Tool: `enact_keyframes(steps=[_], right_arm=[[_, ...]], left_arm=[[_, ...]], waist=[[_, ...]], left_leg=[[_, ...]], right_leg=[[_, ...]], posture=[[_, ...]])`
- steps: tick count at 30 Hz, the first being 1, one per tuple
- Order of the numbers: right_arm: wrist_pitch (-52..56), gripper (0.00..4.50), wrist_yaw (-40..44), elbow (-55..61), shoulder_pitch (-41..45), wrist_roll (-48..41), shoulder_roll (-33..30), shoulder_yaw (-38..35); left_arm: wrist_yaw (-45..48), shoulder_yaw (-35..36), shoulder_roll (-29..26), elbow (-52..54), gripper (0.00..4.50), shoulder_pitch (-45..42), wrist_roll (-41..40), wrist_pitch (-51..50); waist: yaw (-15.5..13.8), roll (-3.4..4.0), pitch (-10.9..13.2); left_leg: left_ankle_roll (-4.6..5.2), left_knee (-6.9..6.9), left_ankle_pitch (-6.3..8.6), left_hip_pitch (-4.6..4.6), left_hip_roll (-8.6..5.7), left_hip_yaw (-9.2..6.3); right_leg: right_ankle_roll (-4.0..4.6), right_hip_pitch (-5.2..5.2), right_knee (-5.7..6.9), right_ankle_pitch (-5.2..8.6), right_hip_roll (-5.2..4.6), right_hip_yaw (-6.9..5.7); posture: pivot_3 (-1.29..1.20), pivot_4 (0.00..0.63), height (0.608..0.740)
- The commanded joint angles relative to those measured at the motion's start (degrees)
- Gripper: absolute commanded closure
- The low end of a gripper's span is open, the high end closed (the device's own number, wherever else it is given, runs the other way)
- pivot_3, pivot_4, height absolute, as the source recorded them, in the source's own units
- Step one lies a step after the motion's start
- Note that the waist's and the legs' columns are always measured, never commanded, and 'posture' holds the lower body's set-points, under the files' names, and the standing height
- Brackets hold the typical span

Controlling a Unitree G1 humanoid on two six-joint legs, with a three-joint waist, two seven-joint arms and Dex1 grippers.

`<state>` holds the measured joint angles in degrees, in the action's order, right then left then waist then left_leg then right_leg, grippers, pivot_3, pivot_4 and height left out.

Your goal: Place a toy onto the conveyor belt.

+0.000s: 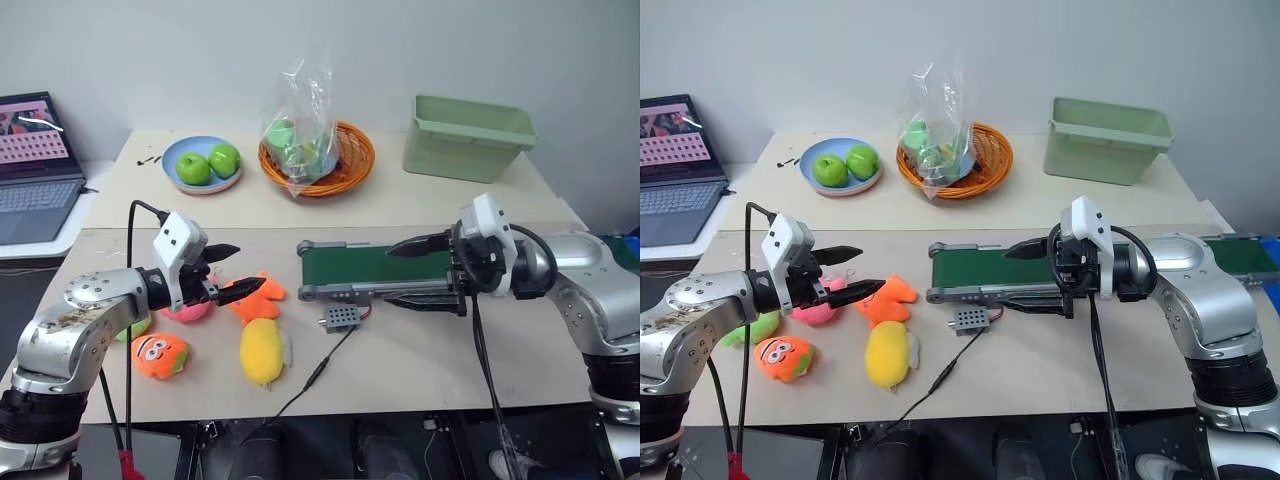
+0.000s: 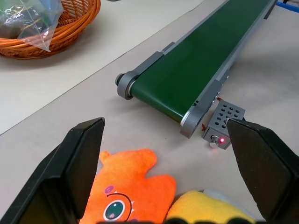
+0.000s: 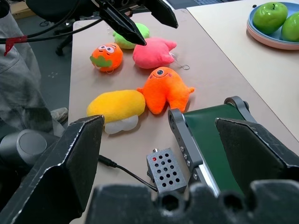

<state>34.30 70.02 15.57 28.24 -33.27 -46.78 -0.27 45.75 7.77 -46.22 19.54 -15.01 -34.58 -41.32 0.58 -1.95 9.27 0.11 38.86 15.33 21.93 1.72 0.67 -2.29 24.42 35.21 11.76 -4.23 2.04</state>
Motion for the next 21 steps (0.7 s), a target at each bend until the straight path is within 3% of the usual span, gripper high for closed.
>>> enact_keyframes(steps=[1,11,16,19,21], right_arm=[[-1.73,0.0,0.07,0.19,1.24,0.22,0.06,-0.23],[-2.43,0.0,2.15,-2.84,3.86,0.88,-0.04,1.23],[-3.71,0.0,4.08,-6.23,6.12,2.19,-0.12,2.06],[-5.02,0.0,5.2,-8.84,7.8,3.41,0.56,3.12],[-6.14,0.0,6.02,-10.31,8.73,4.43,1.14,4.21]], left_arm=[[0.84,1.25,-0.96,0.59,0.09,0.77,1.2,2.31],[0.21,2.73,0.21,-1.0,0.09,1.53,1.81,2.99],[-0.42,11.16,0.03,-2.58,0.09,5.59,-0.75,1.83],[-3.57,20.08,3.48,-6.85,0.09,6.67,-5.39,0.45],[-6.62,23.07,4.93,-10.69,0.09,9.09,-1.65,4.81]], waist=[[0.03,0.0,0.0],[0.18,0.0,0.0],[0.31,0.01,0.0],[0.25,0.01,0.01],[0.3,0.02,0.0]], left_leg=[[0.0,0.0,0.0,0.0,0.0,0.0],[0.0,0.01,0.0,-0.02,0.0,0.01],[0.0,0.0,0.0,-0.02,0.02,0.01],[0.0,0.0,0.0,-0.05,0.02,0.02],[0.0,0.03,0.0,-0.08,0.03,0.01]], right_leg=[[0.0,0.0,0.0,0.0,0.0,0.0],[0.0,0.0,0.03,0.0,0.0,0.01],[0.01,0.03,0.04,0.0,0.01,0.01],[0.01,0.03,0.08,0.0,0.01,0.01],[0.01,0.03,0.12,0.0,-0.01,0.0]], posture=[[0.0,0.15,0.74],[0.0,0.15,0.74],[0.0,0.15,0.74],[0.0,0.15,0.74],[0.0,0.15,0.74]])
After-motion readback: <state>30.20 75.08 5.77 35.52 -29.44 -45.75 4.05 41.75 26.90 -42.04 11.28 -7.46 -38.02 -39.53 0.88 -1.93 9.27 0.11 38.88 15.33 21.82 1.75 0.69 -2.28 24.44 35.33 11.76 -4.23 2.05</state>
